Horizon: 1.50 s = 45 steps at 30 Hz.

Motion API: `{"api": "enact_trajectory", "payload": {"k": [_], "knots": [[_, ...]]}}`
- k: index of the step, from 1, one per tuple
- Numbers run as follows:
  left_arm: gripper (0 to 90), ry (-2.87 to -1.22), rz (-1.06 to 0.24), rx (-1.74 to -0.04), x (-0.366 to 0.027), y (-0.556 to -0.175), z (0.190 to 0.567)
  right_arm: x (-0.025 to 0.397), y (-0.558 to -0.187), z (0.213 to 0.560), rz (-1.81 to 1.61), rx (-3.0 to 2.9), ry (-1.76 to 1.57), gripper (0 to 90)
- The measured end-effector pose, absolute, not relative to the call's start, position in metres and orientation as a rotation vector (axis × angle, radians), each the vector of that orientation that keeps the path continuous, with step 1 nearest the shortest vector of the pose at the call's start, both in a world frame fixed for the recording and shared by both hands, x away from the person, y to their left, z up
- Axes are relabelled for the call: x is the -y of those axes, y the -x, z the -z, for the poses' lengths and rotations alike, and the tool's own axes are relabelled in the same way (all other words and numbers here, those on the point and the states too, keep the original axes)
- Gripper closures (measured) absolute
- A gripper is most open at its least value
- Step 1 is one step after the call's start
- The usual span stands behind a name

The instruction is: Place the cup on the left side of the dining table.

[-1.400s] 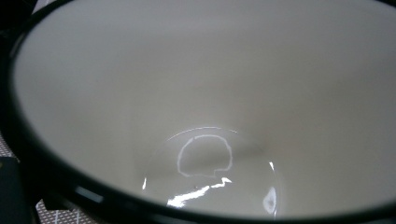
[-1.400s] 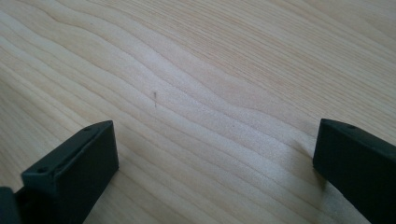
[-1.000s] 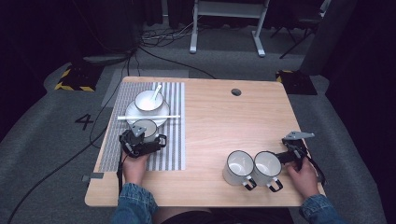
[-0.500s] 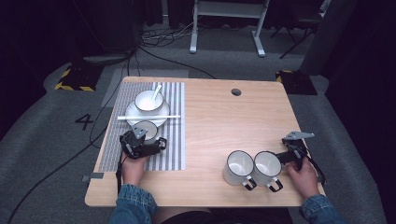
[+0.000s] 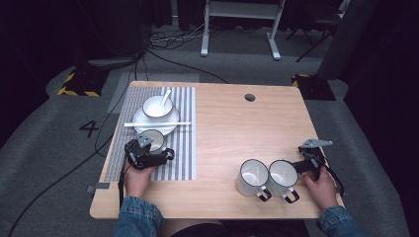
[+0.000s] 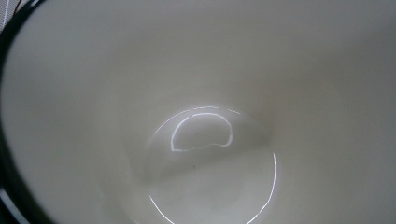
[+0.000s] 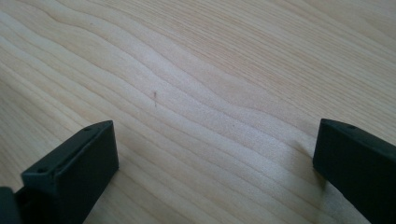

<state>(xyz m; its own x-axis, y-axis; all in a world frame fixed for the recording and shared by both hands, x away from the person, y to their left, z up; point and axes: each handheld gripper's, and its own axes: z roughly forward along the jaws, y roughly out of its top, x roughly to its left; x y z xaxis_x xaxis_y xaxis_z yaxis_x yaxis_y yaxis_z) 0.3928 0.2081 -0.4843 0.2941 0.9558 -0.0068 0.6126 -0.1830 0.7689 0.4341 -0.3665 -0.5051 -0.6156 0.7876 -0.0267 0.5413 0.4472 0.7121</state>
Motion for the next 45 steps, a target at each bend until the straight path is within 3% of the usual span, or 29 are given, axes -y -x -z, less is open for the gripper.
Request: {"api": "enact_trajectory", "payload": {"k": [17, 26, 45], "knots": [[0.0, -1.834, -0.695, -1.389, -0.211, -0.361, 0.468, 0.367, -0.434, 0.505, -0.964, -2.351, -1.128, 0.3], [0.5, -1.775, -0.692, -1.281, -0.213, -0.326, 0.456, 0.367, -0.434, 0.505, -0.965, -2.351, -1.128, 0.2], [1.2, -1.879, -0.604, -1.246, -0.229, -0.284, 0.459, 0.366, -0.434, 0.505, -0.969, -2.35, -1.129, 0.3]]}}
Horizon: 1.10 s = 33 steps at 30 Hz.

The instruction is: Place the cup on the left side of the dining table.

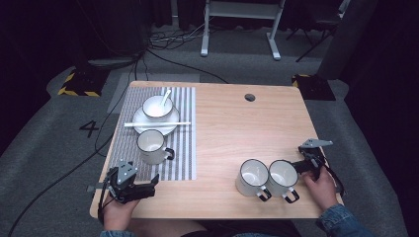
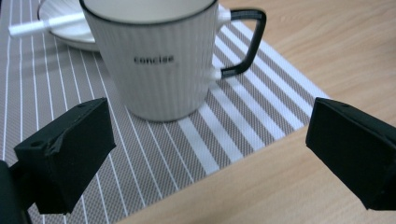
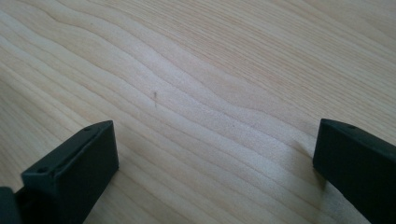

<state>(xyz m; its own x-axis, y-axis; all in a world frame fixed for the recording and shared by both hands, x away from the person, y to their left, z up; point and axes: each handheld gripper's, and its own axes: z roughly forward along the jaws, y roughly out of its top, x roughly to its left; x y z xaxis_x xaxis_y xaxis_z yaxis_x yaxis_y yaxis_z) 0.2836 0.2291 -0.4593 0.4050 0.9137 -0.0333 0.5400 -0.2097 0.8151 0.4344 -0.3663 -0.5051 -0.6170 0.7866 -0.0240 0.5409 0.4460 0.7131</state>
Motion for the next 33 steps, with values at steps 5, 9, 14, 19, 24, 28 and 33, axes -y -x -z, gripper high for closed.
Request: {"api": "enact_trajectory", "payload": {"k": [5, 9, 14, 19, 24, 28, 33], "knots": [[1.2, -1.885, -0.573, -1.251, -0.233, -0.279, 0.462, 0.366, -0.434, 0.505, -0.97, -2.35, -1.128, 0.2], [1.2, -1.945, -0.54, -1.258, -0.235, -0.275, 0.466, 0.366, -0.435, 0.505, -0.97, -2.349, -1.127, 0.2], [1.6, -1.984, -0.487, -1.295, -0.237, -0.276, 0.472, 0.366, -0.435, 0.505, -0.971, -2.349, -1.127, 0.3], [1.6, -2.035, -0.429, -1.329, -0.242, -0.279, 0.481, 0.366, -0.435, 0.505, -0.971, -2.349, -1.127, 0.2], [1.6, -2.078, -0.398, -1.376, -0.245, -0.281, 0.491, 0.366, -0.435, 0.505, -0.97, -2.349, -1.127, 0.2], [1.6, -2.11, -0.407, -1.398, -0.246, -0.283, 0.497, 0.366, -0.435, 0.505, -0.97, -2.349, -1.127, 0.2], [0.1, -2.081, -0.458, -1.379, -0.245, -0.281, 0.504, 0.366, -0.435, 0.505, -0.97, -2.349, -1.126, 0.2]]}}
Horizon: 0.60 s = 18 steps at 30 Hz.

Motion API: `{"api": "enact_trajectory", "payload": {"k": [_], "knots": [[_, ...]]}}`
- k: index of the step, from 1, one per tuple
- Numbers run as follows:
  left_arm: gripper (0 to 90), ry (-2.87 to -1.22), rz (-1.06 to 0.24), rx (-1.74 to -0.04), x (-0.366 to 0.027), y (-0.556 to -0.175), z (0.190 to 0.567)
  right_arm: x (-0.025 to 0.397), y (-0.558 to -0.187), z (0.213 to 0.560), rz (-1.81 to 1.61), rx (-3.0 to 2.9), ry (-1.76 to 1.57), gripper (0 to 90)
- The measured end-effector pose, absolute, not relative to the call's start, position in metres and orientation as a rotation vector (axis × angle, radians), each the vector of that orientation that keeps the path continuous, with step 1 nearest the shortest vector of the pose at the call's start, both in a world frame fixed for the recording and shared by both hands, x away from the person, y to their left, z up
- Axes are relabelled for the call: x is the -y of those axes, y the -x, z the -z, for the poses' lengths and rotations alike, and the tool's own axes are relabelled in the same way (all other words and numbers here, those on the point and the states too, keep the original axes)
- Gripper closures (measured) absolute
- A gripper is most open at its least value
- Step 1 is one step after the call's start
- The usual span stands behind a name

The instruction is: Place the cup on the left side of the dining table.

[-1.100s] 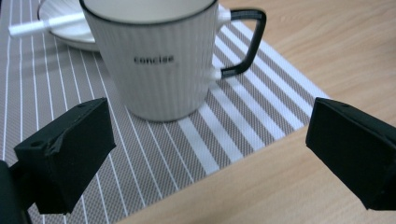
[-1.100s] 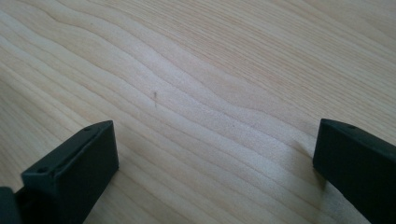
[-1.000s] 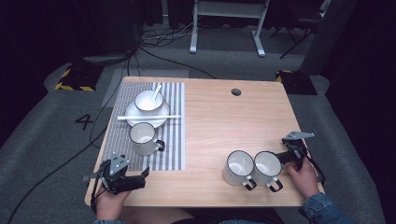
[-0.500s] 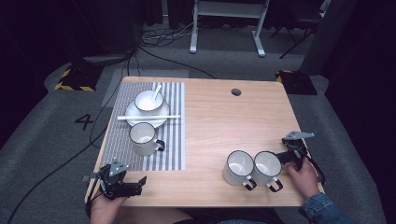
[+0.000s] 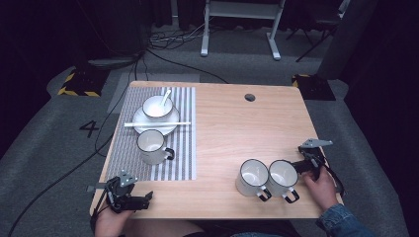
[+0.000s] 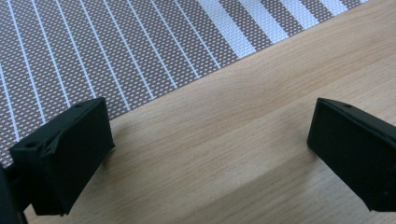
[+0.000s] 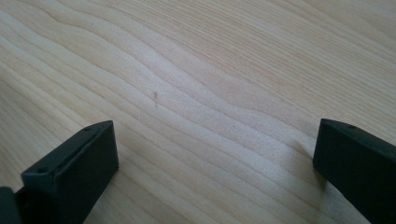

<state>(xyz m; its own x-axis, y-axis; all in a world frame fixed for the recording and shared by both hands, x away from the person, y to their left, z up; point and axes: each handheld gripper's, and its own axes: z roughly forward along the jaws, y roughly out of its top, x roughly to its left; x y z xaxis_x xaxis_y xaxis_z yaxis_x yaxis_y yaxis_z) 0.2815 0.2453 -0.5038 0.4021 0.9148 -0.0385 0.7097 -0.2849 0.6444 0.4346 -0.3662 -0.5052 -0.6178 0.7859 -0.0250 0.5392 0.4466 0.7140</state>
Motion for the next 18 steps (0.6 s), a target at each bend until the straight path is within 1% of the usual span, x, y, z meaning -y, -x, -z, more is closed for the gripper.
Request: {"api": "enact_trajectory", "payload": {"k": [4, 14, 18], "knots": [[0.1, -2.008, -0.523, -1.329, -0.2481, -0.2801, 0.512, 0.3662, -0.4346, 0.5051, -0.971, -2.349, -1.127, 0.2], [0.0, -1.992, -0.536, -1.321, -0.2479, -0.2791, 0.5138, 0.3662, -0.4346, 0.5052, -0.971, -2.349, -1.127, 0.2], [0.1, -2.001, -0.524, -1.343, -0.2471, -0.279, 0.512, 0.3662, -0.4347, 0.5052, -0.971, -2.35, -1.126, 0.2]]}}
